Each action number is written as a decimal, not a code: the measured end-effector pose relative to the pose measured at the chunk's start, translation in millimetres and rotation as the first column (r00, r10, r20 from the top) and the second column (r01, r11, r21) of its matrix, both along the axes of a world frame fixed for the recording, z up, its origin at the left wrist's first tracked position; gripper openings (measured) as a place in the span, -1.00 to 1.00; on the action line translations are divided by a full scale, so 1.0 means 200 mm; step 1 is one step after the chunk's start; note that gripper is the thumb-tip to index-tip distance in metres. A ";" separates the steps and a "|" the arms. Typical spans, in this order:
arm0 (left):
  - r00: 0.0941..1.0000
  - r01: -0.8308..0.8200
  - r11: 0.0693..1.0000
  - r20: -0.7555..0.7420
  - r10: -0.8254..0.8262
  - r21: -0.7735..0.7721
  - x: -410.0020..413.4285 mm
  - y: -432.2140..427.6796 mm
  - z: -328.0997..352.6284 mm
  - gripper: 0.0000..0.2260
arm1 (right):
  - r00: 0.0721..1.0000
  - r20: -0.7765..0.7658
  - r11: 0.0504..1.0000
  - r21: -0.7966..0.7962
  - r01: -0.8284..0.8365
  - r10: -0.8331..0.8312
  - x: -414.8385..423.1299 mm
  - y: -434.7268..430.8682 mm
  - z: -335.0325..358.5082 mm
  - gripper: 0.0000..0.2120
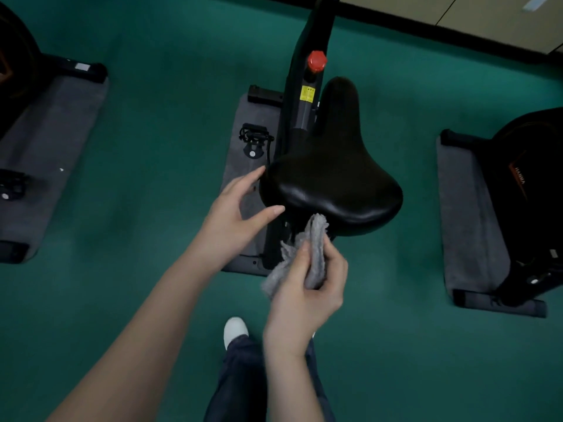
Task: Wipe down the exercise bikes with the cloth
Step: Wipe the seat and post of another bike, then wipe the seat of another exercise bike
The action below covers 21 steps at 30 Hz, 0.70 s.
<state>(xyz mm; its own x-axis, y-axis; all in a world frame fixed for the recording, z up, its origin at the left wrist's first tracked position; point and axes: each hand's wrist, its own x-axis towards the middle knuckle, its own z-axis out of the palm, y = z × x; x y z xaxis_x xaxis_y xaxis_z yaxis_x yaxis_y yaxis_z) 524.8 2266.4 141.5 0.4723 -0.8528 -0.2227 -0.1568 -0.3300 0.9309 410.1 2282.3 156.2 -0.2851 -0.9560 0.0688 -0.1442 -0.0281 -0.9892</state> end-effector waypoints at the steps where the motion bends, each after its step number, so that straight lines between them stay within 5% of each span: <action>1: 0.999 0.005 1.000 0.042 -0.006 0.025 0.00 0.00 0.02 -0.39 | 1.000 -0.009 1.000 0.016 -0.019 0.019 -0.05 -0.02 0.02 -0.84; 10: 0.966 0.082 0.969 0.222 -0.135 0.231 -0.06 0.15 0.27 -0.41 | 0.926 -0.161 0.919 0.263 -0.294 0.342 -0.69 -0.22 0.28 -0.85; 14: 0.907 0.122 0.940 0.348 -0.236 0.318 -0.16 0.23 0.37 -0.42 | 0.919 -0.146 0.905 0.289 -0.314 0.365 -0.92 -0.24 0.40 -0.77; 21: 0.617 0.261 0.846 0.593 -0.517 0.466 -0.50 0.18 0.48 -0.38 | 0.951 -0.087 0.914 0.316 -0.255 0.296 -1.31 -0.28 0.52 -0.79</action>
<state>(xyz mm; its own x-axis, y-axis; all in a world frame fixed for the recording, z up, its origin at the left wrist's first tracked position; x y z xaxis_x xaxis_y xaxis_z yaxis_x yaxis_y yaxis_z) 424.9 2302.6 238.1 0.2340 -0.9360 -0.2631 -0.8742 -0.3210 0.3643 148.8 2226.0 260.2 -0.0150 -0.9770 -0.2128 -0.3014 0.2073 -0.9307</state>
